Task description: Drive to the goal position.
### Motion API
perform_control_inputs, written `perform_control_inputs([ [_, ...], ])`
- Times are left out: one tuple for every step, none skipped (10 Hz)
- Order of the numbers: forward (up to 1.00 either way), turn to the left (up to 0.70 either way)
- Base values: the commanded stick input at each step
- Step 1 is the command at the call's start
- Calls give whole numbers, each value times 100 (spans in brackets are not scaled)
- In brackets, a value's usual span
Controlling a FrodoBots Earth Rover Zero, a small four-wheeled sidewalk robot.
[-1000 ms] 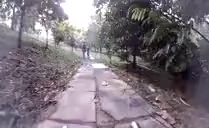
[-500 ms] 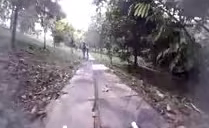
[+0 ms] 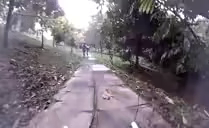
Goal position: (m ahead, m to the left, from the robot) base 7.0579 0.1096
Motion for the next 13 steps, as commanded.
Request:
perform_control_inputs([
  [70, 0],
  [70, 0],
  [70, 0],
  [70, 0],
  [70, 0],
  [70, 0],
  [70, 0],
  [70, 0],
  [70, 0],
  [70, 0],
  [70, 0],
  [70, 0],
  [70, 0],
])
